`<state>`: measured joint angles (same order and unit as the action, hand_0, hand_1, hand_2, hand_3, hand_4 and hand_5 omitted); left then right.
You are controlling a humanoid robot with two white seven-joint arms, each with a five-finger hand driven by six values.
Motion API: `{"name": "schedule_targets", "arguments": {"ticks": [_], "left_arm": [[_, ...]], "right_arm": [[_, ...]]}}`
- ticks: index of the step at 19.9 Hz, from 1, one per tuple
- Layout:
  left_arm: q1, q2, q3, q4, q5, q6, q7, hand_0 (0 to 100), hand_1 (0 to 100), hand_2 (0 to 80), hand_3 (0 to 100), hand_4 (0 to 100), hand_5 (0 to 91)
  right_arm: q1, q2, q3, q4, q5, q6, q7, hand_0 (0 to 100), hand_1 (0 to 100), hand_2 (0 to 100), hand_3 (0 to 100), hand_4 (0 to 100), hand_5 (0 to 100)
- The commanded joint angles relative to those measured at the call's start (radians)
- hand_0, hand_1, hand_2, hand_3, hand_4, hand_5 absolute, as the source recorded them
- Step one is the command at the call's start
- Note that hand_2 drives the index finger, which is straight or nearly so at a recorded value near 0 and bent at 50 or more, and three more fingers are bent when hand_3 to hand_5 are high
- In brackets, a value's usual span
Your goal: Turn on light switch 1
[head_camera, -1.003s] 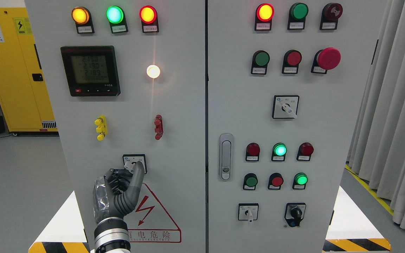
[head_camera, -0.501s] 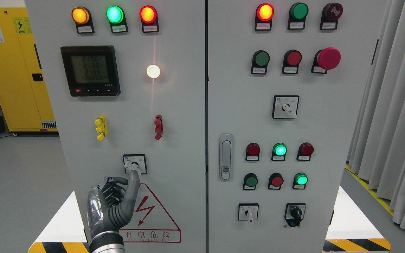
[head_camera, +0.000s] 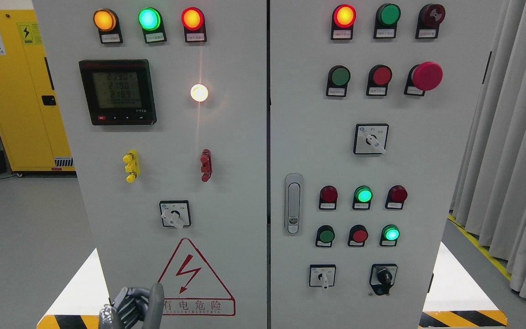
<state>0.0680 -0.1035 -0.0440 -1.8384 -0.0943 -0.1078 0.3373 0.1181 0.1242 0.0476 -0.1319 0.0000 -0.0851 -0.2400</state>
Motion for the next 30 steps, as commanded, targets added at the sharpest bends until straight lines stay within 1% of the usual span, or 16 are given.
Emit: {"name": "schedule_targets", "arguments": {"ticks": [1, 2, 3, 5, 7, 9, 10, 15, 17, 19, 20, 21, 22, 23, 24, 30], "left_arm": [[0.177, 0.056, 0.144, 0.443, 0.126, -0.185, -0.072, 14, 38, 63.7, 97, 94, 75.8], [0.177, 0.056, 0.162, 0.561, 0.126, -0.22, -0.09, 14, 38, 63.4, 97, 94, 75.5], [0.177, 0.057, 0.17, 0.653, 0.128, -0.255, -0.112, 19, 39, 61.3, 95, 91, 67.1], [0.177, 0.057, 0.187, 0.905, 0.136, -0.366, -0.173, 25, 40, 59.0, 94, 89, 64.9], [0.177, 0.056, 0.187, 1.119, 0.169, -0.44, -0.216, 29, 41, 54.9, 91, 87, 60.8], [0.176, 0.056, 0.182, 1.281, 0.223, -0.454, -0.302, 32, 41, 48.7, 83, 83, 54.4], [0.177, 0.056, 0.182, 1.335, 0.238, -0.454, -0.345, 33, 41, 48.0, 82, 81, 52.9], [0.164, 0.05, 0.176, 1.588, 0.231, -0.425, -0.498, 36, 43, 26.8, 55, 56, 22.9], [0.148, 0.05, 0.173, 1.669, 0.226, -0.341, -0.578, 37, 44, 16.1, 40, 42, 4.1], [0.133, 0.05, 0.173, 1.694, 0.226, -0.195, -0.621, 40, 43, 4.1, 24, 29, 0.0], [0.13, 0.053, 0.173, 1.694, 0.226, -0.131, -0.638, 40, 43, 2.1, 21, 26, 0.0], [0.127, 0.054, 0.17, 1.694, 0.223, -0.094, -0.64, 42, 41, 0.0, 11, 19, 0.0], [0.125, 0.056, 0.161, 1.694, 0.216, -0.084, -0.64, 42, 41, 0.0, 7, 17, 0.0], [0.125, 0.059, 0.144, 1.696, 0.214, -0.084, -0.63, 44, 38, 0.0, 0, 6, 0.0], [0.125, 0.064, 0.135, 1.696, 0.212, -0.084, -0.621, 44, 37, 0.0, 0, 0, 0.0], [0.116, 0.093, -0.046, 1.699, 0.209, -0.058, -0.591, 47, 32, 0.0, 0, 0, 0.0]], "right_arm": [[0.0, 0.0, 0.0, 0.0, -0.029, 0.001, 0.001, 0, 50, 4, 0, 0, 0], [0.0, 0.0, 0.0, 0.0, -0.029, 0.001, 0.001, 0, 50, 4, 0, 0, 0], [0.0, 0.0, 0.0, 0.0, -0.029, 0.001, -0.001, 0, 50, 4, 0, 0, 0], [0.0, 0.0, 0.0, 0.0, -0.029, 0.001, -0.001, 0, 50, 4, 0, 0, 0], [0.0, 0.0, 0.0, 0.0, -0.029, 0.001, 0.001, 0, 50, 4, 0, 0, 0], [0.0, 0.0, 0.0, 0.0, -0.029, 0.001, -0.001, 0, 50, 4, 0, 0, 0], [0.0, 0.0, 0.0, 0.0, -0.029, 0.001, -0.001, 0, 50, 4, 0, 0, 0], [0.0, 0.0, 0.0, 0.0, -0.029, 0.001, 0.001, 0, 50, 4, 0, 0, 0], [0.0, 0.0, 0.0, 0.0, -0.029, 0.001, -0.001, 0, 50, 4, 0, 0, 0], [0.0, 0.0, 0.0, 0.0, -0.029, 0.001, 0.001, 0, 50, 4, 0, 0, 0], [0.0, 0.0, 0.0, 0.0, -0.029, 0.001, 0.001, 0, 50, 4, 0, 0, 0], [0.0, 0.0, 0.0, 0.0, -0.029, 0.001, -0.001, 0, 50, 4, 0, 0, 0], [0.0, 0.0, 0.0, 0.0, -0.029, 0.001, 0.001, 0, 50, 4, 0, 0, 0], [0.0, 0.0, 0.0, 0.0, -0.029, 0.001, 0.001, 0, 50, 4, 0, 0, 0], [0.0, 0.0, 0.0, 0.0, -0.029, 0.001, -0.001, 0, 50, 4, 0, 0, 0], [0.0, 0.0, 0.0, 0.0, -0.029, 0.001, -0.001, 0, 50, 4, 0, 0, 0]]}}
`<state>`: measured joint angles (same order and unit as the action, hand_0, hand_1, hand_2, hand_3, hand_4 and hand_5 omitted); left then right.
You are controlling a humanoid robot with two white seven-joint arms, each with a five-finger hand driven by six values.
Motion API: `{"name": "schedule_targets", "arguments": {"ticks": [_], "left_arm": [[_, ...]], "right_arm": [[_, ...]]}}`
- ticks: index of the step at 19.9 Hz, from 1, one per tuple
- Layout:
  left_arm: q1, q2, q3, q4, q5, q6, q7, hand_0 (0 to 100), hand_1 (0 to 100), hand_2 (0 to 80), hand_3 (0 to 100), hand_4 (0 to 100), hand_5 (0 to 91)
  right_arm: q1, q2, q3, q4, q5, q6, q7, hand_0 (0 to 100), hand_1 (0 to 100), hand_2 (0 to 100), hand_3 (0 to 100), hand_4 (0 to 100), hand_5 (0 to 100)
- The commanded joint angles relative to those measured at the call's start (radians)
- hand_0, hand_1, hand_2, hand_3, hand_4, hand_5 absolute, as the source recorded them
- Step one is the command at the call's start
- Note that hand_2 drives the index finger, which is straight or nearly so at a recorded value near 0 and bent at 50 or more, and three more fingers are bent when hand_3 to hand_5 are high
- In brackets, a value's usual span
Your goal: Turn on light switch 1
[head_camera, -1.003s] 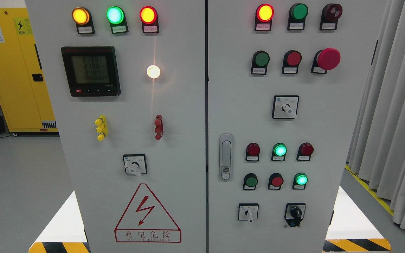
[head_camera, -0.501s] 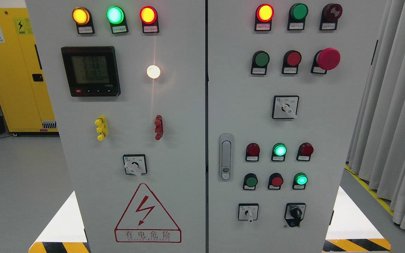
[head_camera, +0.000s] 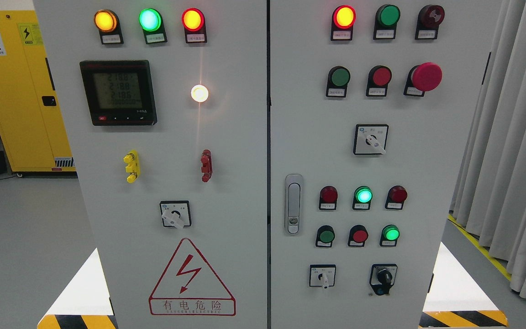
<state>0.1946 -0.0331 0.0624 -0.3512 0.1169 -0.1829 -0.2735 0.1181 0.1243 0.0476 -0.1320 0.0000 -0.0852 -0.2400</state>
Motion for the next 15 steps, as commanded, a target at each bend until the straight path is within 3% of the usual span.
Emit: {"name": "schedule_targets", "arguments": {"ticks": [1, 8, 15], "left_arm": [[-0.015, 0.022, -0.16, 0.221, -0.002, 0.019, 0.022, 47, 31, 0.0, 0, 0, 0.0], [-0.069, 0.021, -0.208, 0.253, -0.065, 0.019, 0.023, 42, 25, 0.0, 0, 0, 0.0], [-0.122, 0.015, -0.213, 0.255, -0.082, 0.022, 0.071, 39, 24, 0.0, 0, 0, 0.0]], "right_arm": [[0.0, 0.0, 0.0, 0.0, -0.029, 0.001, -0.001, 0, 50, 4, 0, 0, 0], [0.0, 0.0, 0.0, 0.0, -0.029, 0.001, -0.001, 0, 50, 4, 0, 0, 0], [0.0, 0.0, 0.0, 0.0, -0.029, 0.001, -0.001, 0, 50, 4, 0, 0, 0]]}}
